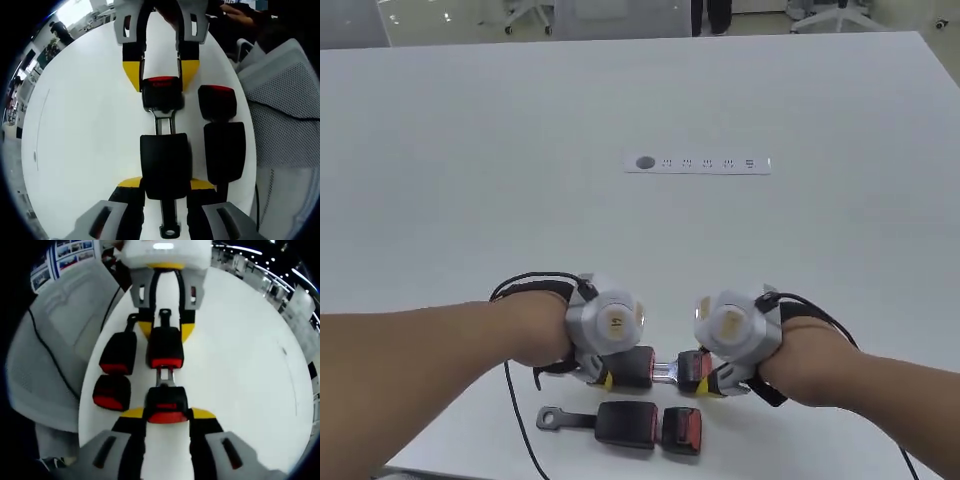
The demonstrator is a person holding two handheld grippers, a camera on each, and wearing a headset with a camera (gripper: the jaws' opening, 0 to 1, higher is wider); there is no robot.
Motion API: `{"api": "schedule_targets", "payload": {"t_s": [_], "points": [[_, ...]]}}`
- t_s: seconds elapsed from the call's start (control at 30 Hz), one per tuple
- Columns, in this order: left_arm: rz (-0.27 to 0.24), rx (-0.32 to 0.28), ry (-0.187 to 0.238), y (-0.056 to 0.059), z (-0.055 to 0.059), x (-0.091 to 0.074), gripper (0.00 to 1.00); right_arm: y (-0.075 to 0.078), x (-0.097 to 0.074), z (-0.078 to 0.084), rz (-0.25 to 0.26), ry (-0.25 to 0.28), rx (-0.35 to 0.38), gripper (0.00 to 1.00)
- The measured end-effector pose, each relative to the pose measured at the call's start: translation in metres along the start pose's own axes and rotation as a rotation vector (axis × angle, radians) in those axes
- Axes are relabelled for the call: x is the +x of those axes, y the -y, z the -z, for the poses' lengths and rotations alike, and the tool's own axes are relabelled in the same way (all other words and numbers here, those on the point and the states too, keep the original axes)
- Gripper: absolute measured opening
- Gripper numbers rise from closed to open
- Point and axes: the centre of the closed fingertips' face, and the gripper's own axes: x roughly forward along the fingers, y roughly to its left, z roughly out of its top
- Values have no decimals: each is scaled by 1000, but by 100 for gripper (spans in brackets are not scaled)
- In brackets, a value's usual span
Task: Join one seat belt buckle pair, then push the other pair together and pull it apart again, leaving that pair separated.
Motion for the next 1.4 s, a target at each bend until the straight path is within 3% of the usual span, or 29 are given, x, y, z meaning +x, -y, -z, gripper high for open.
{"api": "schedule_targets", "payload": {"t_s": [0.33,0.67,1.03,1.4], "points": [[5,9,18,1,0,-1,32,1,6,-4,-10,28,29,31],[1,-28,88,-2,4,0,31,0,8,-11,-9,28,28,29],[9,6,57,-4,2,3,30,2,16,-25,-4,50,53,28],[-1,-10,41,-2,2,2,31,1,14,-22,-2,59,34,30]]}}
